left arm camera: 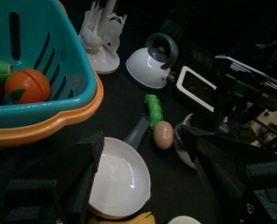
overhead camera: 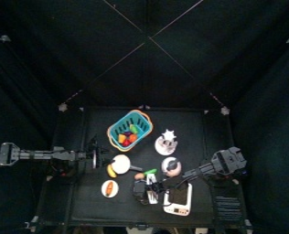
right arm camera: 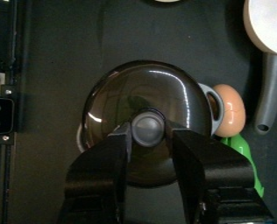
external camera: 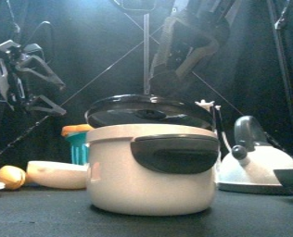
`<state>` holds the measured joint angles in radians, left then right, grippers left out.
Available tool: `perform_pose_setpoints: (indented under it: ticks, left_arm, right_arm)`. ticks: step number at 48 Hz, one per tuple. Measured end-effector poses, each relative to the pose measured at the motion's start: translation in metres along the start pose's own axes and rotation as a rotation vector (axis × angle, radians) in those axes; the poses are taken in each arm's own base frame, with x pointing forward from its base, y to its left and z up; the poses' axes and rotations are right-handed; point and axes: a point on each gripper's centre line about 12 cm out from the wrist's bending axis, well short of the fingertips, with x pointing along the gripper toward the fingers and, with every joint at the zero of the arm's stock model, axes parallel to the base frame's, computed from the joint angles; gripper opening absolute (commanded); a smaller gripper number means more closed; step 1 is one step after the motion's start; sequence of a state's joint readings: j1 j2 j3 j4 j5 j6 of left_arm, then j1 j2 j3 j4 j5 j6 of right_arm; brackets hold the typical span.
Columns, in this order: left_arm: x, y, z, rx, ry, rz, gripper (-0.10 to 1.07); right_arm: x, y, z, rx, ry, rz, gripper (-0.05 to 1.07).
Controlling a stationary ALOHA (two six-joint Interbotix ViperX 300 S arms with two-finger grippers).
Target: Place lid onto pot
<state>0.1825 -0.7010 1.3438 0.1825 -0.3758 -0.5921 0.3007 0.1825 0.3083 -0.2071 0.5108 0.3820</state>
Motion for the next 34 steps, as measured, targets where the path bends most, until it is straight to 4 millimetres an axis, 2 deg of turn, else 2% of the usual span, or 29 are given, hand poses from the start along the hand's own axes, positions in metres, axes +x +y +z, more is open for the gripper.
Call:
perform_pose_setpoints:
  ticks: [27,34]
  left_arm:
    - [-0.0002,-0.0001,0.0003,0.002,-0.001,-0.001,1.01]
    - [-0.0005,0.0004,-0.0009,0.0,0.001,0.001,1.01]
  right_arm:
    - [0.0062,-0.0006,0.0025,0.009,0.01,-0.001,0.57]
    - [0.0062,0.0008,0.0025,0.039,0.012,0.015,0.61]
